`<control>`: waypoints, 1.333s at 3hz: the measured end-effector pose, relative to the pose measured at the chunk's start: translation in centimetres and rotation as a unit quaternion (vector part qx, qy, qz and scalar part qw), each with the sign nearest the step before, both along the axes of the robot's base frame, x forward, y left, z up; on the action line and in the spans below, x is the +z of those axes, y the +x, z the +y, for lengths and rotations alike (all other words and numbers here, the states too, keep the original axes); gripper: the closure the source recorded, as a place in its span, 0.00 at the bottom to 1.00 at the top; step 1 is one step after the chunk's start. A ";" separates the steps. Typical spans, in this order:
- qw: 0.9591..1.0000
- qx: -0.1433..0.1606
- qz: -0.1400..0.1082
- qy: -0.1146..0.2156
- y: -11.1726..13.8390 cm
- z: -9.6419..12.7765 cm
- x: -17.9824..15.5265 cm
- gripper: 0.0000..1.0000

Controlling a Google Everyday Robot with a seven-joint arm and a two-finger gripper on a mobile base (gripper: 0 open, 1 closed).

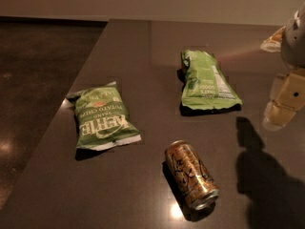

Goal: Place orange can upright

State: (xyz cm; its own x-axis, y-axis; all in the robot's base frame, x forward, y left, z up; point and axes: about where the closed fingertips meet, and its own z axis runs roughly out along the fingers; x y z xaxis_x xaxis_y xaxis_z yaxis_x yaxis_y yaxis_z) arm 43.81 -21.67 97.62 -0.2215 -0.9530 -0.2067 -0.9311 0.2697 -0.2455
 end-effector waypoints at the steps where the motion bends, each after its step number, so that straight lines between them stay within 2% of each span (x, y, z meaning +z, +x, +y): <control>1: 1.000 0.000 0.000 0.000 0.0 0.0 0.0 0.00; 2: 1.000 -0.008 -0.006 -0.006 0.0 0.1 0.1 0.00; 3: 1.000 -0.012 0.000 -0.021 -0.6 2.1 -0.6 0.00; 4: 0.998 -0.054 0.036 -0.021 -2.0 5.5 -2.5 0.00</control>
Offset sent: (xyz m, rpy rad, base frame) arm -0.0008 0.0012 -0.0044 -0.0257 -0.0050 -0.0370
